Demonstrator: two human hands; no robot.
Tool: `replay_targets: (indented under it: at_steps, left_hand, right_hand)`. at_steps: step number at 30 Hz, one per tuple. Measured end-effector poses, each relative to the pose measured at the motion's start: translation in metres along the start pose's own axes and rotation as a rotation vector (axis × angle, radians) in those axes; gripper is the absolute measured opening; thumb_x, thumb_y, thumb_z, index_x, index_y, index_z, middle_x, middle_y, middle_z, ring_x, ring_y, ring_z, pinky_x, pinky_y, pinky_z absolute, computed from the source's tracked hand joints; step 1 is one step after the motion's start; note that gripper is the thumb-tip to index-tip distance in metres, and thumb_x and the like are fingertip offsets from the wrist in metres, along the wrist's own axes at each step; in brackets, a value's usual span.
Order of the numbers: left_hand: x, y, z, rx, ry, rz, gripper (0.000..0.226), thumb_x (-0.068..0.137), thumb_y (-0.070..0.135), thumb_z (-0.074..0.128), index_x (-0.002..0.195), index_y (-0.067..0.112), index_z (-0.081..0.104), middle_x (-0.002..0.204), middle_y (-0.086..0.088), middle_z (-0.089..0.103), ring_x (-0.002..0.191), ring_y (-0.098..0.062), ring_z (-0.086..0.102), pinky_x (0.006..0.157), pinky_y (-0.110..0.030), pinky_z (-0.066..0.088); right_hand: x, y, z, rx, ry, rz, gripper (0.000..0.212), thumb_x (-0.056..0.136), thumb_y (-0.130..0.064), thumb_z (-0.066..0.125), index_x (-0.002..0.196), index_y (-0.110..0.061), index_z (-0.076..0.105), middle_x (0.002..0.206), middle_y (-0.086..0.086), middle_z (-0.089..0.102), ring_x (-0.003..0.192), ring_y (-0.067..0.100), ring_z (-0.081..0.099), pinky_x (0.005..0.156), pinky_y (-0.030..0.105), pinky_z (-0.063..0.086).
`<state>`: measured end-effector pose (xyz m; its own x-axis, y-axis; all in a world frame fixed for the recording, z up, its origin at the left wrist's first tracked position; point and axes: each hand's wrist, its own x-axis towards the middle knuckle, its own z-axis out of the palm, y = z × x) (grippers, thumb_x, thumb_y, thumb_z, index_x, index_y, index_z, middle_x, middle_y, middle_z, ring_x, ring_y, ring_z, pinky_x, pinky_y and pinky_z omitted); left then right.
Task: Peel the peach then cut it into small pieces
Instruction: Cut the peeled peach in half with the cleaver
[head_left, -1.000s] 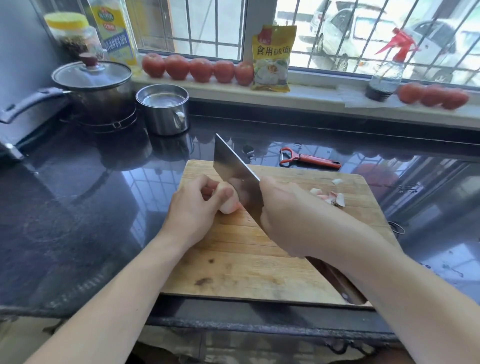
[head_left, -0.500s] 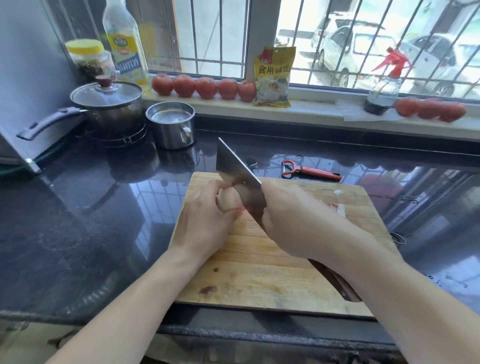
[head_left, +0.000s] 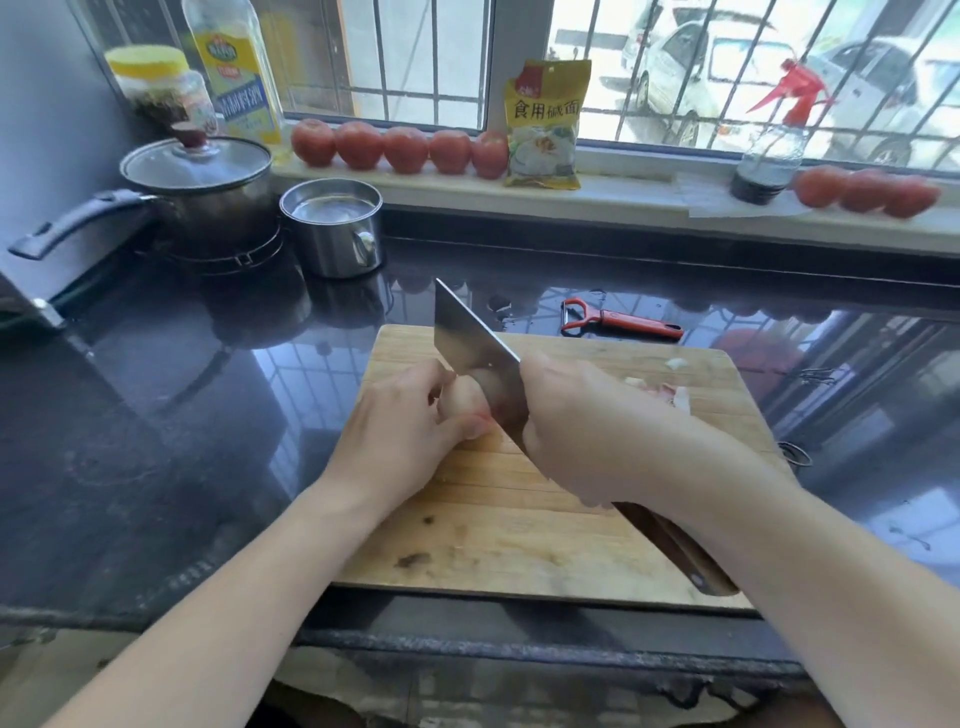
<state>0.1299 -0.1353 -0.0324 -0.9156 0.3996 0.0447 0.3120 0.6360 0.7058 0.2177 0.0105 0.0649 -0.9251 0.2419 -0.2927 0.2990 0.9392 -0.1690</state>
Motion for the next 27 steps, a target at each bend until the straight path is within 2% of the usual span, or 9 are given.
replay_targets:
  at_steps: [3,9,13,17,21,24,26,27]
  left_hand:
    - [0.007,-0.004,0.000,0.016,-0.027,0.007,0.035,0.076,0.057,0.079,0.099,0.036,0.063,0.109,0.014,0.066,0.108,-0.013,0.055,0.080,-0.033,0.043]
    - [0.015,-0.006,-0.005,-0.001,-0.034,0.017,0.021,0.092,0.049,0.064,0.097,0.028,0.063,0.102,0.018,0.059,0.114,-0.016,0.051,0.093,-0.040,0.046]
    - [0.012,-0.004,-0.002,0.030,0.002,0.018,0.021,0.095,0.049,0.055,0.092,0.028,0.059,0.106,0.012,0.062,0.112,-0.019,0.052,0.096,-0.047,0.047]
    - [0.013,-0.006,0.000,-0.002,0.015,0.013,0.022,0.097,0.047,0.053,0.093,0.026,0.059,0.101,0.014,0.059,0.111,-0.019,0.049,0.097,-0.047,0.045]
    - [0.019,-0.010,0.003,-0.022,0.017,-0.007,0.023,0.098,0.048,0.053,0.092,0.027,0.060,0.098,0.014,0.060,0.110,-0.020,0.049,0.099,-0.047,0.045]
    - [0.024,-0.008,0.000,0.066,0.011,-0.053,0.035,0.102,0.051,0.045,0.090,0.022,0.061,0.089,0.012,0.056,0.109,-0.024,0.045,0.098,-0.047,0.042]
    - [0.027,-0.011,-0.004,0.177,-0.003,-0.074,0.048,0.103,0.057,0.038,0.076,0.021,0.055,0.082,0.009,0.051,0.108,-0.029,0.045,0.095,-0.048,0.041]
    - [0.027,-0.016,-0.005,0.215,0.018,-0.050,0.051,0.103,0.060,0.038,0.072,0.022,0.053,0.081,0.007,0.050,0.108,-0.032,0.047,0.093,-0.048,0.042]
  right_hand:
    - [0.000,-0.005,-0.005,-0.001,-0.052,0.025,0.022,0.094,-0.007,0.052,0.108,-0.020,0.039,0.092,0.005,0.052,0.073,0.025,0.061,0.063,0.040,0.057]
    - [0.006,-0.012,0.003,0.015,-0.022,0.029,0.032,0.091,-0.003,0.054,0.114,-0.019,0.039,0.091,0.005,0.050,0.078,0.027,0.060,0.072,0.047,0.061]
    - [0.003,-0.011,0.006,0.023,0.004,0.025,0.030,0.092,-0.004,0.051,0.114,-0.021,0.040,0.088,0.004,0.052,0.073,0.022,0.058,0.065,0.042,0.059]
    - [-0.004,-0.010,0.007,-0.038,0.006,0.032,0.025,0.092,-0.005,0.050,0.110,-0.020,0.040,0.084,0.002,0.048,0.067,0.019,0.047,0.052,0.034,0.042]
    - [-0.013,-0.006,0.006,-0.041,-0.022,0.094,0.022,0.094,-0.006,0.050,0.102,-0.022,0.037,0.081,0.002,0.043,0.065,0.019,0.039,0.047,0.033,0.037]
    - [-0.006,-0.008,0.007,0.012,0.020,0.072,0.016,0.096,-0.010,0.045,0.102,-0.023,0.038,0.081,0.002,0.048,0.064,0.020,0.050,0.048,0.035,0.043]
    - [0.004,-0.010,0.009,0.077,0.041,0.052,0.016,0.096,-0.010,0.045,0.102,-0.024,0.037,0.082,0.003,0.054,0.064,0.021,0.060,0.053,0.037,0.055]
    - [0.009,-0.011,0.010,0.097,0.050,0.039,0.017,0.096,-0.010,0.045,0.102,-0.023,0.037,0.082,0.004,0.054,0.064,0.021,0.061,0.055,0.037,0.056]
